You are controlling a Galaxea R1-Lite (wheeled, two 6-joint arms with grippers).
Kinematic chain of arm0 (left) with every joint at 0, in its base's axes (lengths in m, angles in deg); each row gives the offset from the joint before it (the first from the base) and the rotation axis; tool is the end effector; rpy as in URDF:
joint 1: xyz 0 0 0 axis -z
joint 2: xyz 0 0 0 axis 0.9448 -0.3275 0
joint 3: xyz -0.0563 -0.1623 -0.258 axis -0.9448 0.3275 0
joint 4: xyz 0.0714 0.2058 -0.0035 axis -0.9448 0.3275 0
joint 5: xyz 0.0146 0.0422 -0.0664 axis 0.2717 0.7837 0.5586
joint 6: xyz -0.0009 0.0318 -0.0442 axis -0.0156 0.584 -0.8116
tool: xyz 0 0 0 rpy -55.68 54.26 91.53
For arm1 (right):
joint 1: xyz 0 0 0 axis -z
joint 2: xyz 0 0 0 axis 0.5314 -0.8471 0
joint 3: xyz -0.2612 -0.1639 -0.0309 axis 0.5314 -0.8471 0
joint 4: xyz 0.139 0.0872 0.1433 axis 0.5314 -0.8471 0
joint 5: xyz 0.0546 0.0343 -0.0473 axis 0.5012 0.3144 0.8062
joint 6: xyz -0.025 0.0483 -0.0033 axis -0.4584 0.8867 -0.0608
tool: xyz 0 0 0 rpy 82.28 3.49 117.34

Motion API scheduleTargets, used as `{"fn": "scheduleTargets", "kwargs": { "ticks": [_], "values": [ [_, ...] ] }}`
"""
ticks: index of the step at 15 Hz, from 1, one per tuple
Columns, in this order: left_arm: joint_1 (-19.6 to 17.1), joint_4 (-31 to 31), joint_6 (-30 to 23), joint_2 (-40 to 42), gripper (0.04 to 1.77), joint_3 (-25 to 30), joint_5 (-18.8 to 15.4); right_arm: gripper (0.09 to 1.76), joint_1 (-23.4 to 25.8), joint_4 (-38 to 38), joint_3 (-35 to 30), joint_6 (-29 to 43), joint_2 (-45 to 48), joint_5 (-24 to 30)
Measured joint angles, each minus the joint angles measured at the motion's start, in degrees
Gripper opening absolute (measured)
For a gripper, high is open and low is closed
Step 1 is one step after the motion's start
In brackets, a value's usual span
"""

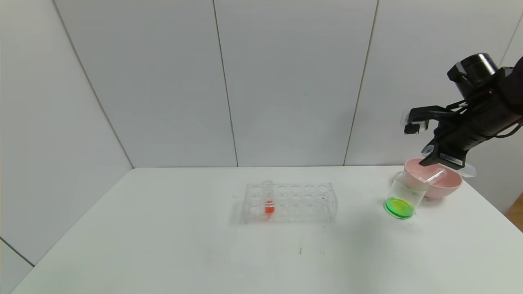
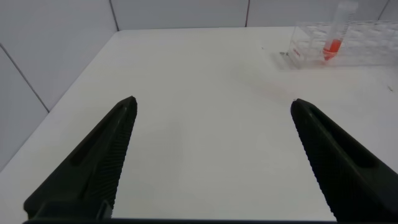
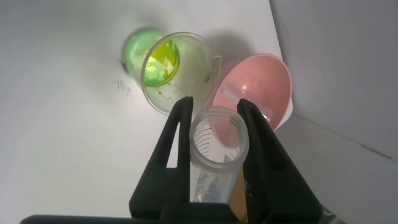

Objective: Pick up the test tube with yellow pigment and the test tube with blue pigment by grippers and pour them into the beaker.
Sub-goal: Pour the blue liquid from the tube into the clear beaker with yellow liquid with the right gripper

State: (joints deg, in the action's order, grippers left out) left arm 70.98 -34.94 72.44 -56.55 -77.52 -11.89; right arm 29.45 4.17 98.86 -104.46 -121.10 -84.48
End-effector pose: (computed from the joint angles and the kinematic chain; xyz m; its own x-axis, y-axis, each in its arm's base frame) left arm 0.0292 0.0000 0.0754 1.0000 -0.0016 -0.0023 0.0016 1.0000 -0.0043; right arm 0.4169 0.0190 0.2413 0.5826 0.0203 -0.8125 -0.7129 0.4929 -0.4989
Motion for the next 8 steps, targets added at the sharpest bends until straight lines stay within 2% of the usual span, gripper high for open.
{"fn": "scheduleTargets", "kwargs": {
  "ticks": [2,4,6,8],
  "values": [
    [0.0,0.0,0.0,0.0,1.76,0.0,0.0,0.54,0.37,1.94,-0.85,11.5,1.32,5.49],
    [0.0,0.02,0.02,0.0,1.76,0.0,0.0,0.54,0.48,5.68,-4.28,19.72,3.57,10.42],
    [-0.02,0.0,0.0,0.0,1.76,0.0,0.0,0.54,0.52,16.18,-11.01,28.0,6.44,12.74],
    [-0.02,0.0,0.0,0.0,1.76,0.0,0.0,0.54,0.12,31.85,-20.46,36.67,9.69,13.76]
  ]
}}
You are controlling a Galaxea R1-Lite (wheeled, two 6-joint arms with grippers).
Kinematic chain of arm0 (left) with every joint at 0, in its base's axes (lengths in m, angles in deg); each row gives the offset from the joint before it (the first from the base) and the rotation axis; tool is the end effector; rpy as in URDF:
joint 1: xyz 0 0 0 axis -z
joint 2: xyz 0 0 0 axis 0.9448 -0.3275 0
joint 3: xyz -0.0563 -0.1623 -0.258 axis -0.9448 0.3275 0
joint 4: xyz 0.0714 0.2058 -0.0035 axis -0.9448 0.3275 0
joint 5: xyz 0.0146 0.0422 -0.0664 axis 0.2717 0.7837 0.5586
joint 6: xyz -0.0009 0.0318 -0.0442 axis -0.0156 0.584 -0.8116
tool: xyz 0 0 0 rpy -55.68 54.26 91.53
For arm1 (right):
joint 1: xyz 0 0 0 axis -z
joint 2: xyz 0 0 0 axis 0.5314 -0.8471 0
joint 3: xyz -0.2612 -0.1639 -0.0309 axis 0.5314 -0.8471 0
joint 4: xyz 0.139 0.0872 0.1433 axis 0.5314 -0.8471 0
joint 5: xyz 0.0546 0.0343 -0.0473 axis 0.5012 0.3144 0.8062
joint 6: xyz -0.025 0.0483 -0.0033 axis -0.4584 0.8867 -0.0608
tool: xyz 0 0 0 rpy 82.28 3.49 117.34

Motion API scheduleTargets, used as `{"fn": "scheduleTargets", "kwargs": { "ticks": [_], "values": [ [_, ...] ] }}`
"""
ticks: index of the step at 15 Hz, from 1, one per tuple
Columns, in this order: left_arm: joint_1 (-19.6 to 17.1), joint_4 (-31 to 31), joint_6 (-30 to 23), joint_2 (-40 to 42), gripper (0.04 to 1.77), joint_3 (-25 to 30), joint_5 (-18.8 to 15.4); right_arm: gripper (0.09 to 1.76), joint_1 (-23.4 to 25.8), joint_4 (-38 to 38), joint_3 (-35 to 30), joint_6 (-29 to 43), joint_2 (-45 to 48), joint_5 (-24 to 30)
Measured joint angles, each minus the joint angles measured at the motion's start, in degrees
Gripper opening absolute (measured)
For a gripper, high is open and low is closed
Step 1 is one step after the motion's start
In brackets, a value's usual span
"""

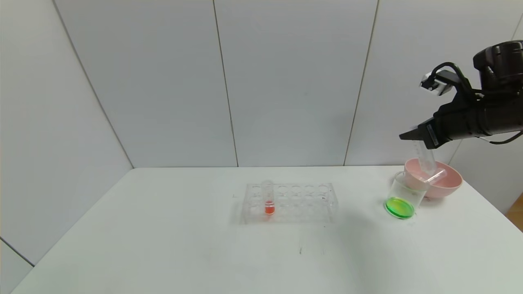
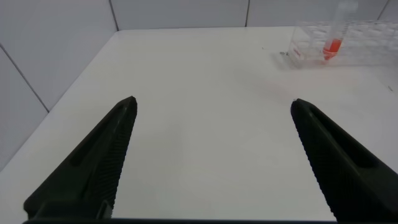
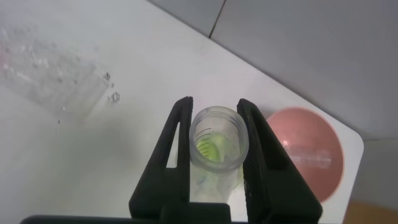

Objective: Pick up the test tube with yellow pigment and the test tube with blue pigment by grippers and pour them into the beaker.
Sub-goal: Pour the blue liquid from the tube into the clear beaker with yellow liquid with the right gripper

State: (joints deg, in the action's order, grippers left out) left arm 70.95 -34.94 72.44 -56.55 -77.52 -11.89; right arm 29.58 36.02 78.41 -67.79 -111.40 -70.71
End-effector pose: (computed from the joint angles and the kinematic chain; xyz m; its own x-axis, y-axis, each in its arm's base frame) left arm 0.0292 0.0000 0.0754 1.0000 -0.0011 -0.0023 0.0011 1.0000 -0.0043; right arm 0.4097 0.0307 0.2563 0.8027 0.2671 -0.5333 -0.4215 0.8866 -0.1904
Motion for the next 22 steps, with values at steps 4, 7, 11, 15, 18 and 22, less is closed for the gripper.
{"fn": "scheduleTargets", "kwargs": {
  "ticks": [4,7,11,15,18,22],
  "values": [
    [0.02,0.02,0.02,0.0,1.76,0.0,0.0,0.54,0.22,22.35,-18.25,11.03,6.62,0.29],
    [0.02,0.0,0.0,0.0,1.76,0.0,0.0,0.54,0.63,33.71,-29.46,18.53,11.42,0.16],
    [0.02,0.0,0.0,0.0,1.76,0.0,0.0,0.54,0.57,50.05,-45.43,20.76,16.79,-5.05],
    [0.02,0.0,0.0,0.0,1.76,0.0,0.0,0.54,-0.22,66.39,-58.64,21.14,19.77,-8.66],
    [0.02,0.02,0.0,0.0,1.76,0.0,0.0,0.54,1.38,68.15,-60.48,21.08,19.24,-8.7],
    [0.02,0.0,0.02,0.0,1.76,0.0,0.0,0.54,4.69,68.43,-55.6,20.81,13.46,-8.72]
  ]
}}
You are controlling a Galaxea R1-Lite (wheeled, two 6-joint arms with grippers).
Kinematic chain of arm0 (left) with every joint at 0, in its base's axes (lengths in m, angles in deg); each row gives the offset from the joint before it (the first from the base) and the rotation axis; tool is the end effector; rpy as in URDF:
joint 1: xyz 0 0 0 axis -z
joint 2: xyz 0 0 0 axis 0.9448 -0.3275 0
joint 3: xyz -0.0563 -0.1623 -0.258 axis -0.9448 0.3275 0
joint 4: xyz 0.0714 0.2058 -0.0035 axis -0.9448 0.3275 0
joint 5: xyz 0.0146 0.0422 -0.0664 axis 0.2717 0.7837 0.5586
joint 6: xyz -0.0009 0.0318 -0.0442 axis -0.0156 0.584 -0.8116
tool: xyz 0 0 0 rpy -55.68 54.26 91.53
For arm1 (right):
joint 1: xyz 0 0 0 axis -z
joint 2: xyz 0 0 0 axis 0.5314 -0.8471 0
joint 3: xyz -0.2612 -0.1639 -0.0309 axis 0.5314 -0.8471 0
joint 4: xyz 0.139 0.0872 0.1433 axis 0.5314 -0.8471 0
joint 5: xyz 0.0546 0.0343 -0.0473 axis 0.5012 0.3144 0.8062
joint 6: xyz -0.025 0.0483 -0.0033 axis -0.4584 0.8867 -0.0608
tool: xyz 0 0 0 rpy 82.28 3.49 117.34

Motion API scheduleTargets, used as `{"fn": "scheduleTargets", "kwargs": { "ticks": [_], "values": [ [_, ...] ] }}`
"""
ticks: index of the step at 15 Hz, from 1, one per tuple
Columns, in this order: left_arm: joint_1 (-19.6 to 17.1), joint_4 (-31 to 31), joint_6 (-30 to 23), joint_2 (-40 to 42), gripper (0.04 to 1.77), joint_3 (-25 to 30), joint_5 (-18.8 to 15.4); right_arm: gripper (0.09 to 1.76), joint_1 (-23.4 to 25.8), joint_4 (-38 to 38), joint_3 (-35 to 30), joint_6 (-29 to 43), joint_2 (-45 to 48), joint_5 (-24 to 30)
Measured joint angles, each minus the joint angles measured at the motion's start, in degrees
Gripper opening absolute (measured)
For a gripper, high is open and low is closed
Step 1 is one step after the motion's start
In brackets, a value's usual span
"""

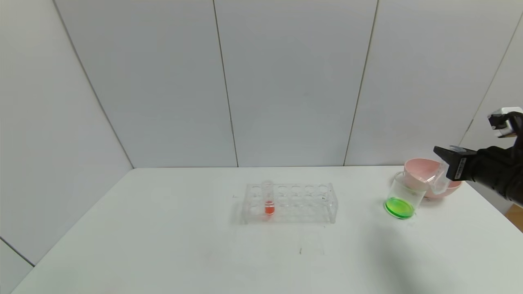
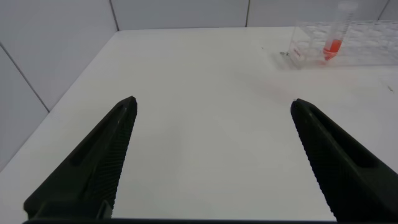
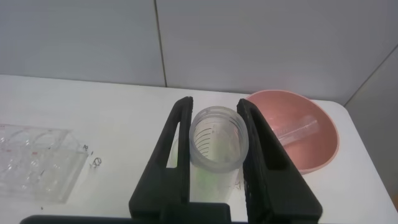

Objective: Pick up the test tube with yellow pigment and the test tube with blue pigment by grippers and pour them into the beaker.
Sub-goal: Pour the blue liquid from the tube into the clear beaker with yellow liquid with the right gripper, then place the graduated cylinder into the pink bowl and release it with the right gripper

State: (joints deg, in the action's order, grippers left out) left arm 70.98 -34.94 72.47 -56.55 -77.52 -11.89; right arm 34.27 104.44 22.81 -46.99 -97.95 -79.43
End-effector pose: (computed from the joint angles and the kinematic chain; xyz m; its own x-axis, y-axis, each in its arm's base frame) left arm 0.0292 0.0000 0.0754 1.0000 -0.0016 -0.0023 0.0016 1.0000 -0.0038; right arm 0.3259 -0.0079 0.1715 0.9917 0.0438 -0.1211 -0.0447 0.9990 -0.0047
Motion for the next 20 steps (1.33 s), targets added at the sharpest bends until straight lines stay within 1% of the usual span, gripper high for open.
{"fn": "scheduleTargets", "kwargs": {
  "ticks": [1,4,8,11,14,15,17,20],
  "values": [
    [0.0,0.0,-0.02,0.0,1.76,0.0,0.0,0.54,0.99,-0.01,2.23,0.0,-2.32,0.0],
    [0.0,0.0,0.0,0.0,1.76,0.0,0.0,0.54,4.19,-0.01,12.21,0.0,-10.23,-0.29],
    [0.0,-0.02,-0.02,0.0,1.76,0.0,0.0,0.54,7.25,-0.39,25.58,-0.71,-21.86,-2.71],
    [0.0,0.0,-0.02,0.0,1.76,0.0,0.0,0.54,8.06,-0.28,31.7,-1.18,-29.46,-3.15],
    [0.0,0.0,-0.02,0.0,1.76,0.0,0.0,0.55,8.17,-0.01,35.4,-1.16,-34.84,-3.19],
    [0.0,0.0,-0.02,0.0,1.76,0.0,0.0,0.7,8.19,0.05,36.33,-1.15,-36.11,-3.19],
    [0.0,0.0,0.0,0.0,1.76,0.0,0.0,0.93,8.24,0.05,37.71,-1.05,-37.74,-3.22],
    [0.0,0.0,0.0,0.0,1.76,0.0,0.0,1.18,7.72,-0.06,39.8,-0.99,-38.53,-3.3]
  ]
}}
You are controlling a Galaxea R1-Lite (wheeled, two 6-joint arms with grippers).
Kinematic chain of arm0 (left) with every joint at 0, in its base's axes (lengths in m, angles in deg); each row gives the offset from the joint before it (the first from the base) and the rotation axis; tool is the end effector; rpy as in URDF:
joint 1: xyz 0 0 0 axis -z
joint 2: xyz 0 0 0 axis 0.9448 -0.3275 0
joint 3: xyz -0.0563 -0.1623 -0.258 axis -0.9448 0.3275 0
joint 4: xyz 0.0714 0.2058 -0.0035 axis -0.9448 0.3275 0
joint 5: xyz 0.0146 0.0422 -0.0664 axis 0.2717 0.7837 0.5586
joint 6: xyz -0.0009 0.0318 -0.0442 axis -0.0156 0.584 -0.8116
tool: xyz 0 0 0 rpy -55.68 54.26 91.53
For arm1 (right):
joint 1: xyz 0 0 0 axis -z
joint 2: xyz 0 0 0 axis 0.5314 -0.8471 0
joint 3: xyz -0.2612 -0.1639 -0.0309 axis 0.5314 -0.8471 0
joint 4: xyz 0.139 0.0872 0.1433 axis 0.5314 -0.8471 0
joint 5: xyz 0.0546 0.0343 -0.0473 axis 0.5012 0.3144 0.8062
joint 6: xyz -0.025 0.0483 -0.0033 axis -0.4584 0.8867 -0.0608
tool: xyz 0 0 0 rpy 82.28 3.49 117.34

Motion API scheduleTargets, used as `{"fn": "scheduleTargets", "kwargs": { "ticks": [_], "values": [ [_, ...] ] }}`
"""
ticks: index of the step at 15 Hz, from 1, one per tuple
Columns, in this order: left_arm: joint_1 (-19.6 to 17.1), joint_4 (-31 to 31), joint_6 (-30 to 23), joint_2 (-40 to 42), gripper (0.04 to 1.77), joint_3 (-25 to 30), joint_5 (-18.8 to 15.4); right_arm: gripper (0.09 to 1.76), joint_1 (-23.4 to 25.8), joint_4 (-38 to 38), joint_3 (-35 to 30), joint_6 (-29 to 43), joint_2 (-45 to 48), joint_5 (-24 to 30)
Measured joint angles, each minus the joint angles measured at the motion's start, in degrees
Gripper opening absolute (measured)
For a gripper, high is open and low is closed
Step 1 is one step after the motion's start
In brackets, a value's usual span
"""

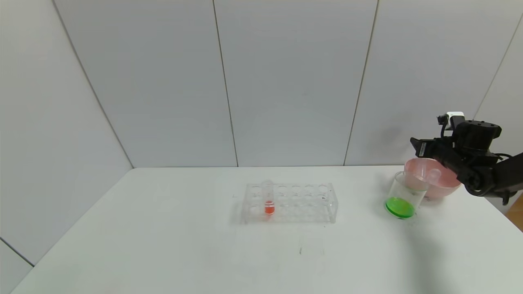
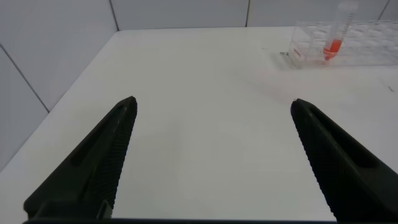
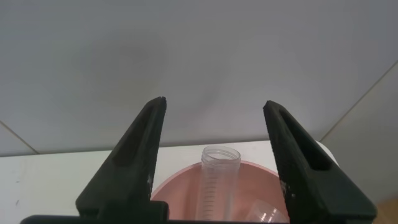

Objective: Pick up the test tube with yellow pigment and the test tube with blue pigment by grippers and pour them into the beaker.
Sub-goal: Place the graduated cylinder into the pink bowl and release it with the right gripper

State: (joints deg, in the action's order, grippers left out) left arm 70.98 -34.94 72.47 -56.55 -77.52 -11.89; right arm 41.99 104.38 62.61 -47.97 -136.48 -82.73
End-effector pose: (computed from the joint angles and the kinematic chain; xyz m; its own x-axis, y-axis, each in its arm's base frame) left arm 0.0292 0.0000 0.0754 1.0000 -0.0016 -0.0023 0.0016 1.0000 -0.0038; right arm 0.5118 -0.0879 0.1034 0.9840 -0.1473 -0.1004 0.1451 0.9890 -0.0292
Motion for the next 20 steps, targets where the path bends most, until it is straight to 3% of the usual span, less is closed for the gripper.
{"fn": "scheduleTargets", "kwargs": {
  "ticks": [4,7,13,20],
  "values": [
    [0.0,0.0,-0.02,0.0,1.76,0.0,0.0,1.39,-4.0,-0.55,1.94,0.33,0.94,-4.05],
    [0.0,0.0,0.0,0.0,1.76,0.0,0.0,1.49,-8.31,-0.6,-1.24,1.48,4.79,-4.47],
    [0.0,0.0,-0.02,0.0,1.76,0.0,0.0,1.61,-15.12,0.02,-17.77,4.91,21.08,-3.44],
    [0.0,0.0,-0.02,0.0,1.76,0.0,0.0,1.67,-15.86,-0.09,-39.02,5.9,49.45,-0.71]
  ]
}}
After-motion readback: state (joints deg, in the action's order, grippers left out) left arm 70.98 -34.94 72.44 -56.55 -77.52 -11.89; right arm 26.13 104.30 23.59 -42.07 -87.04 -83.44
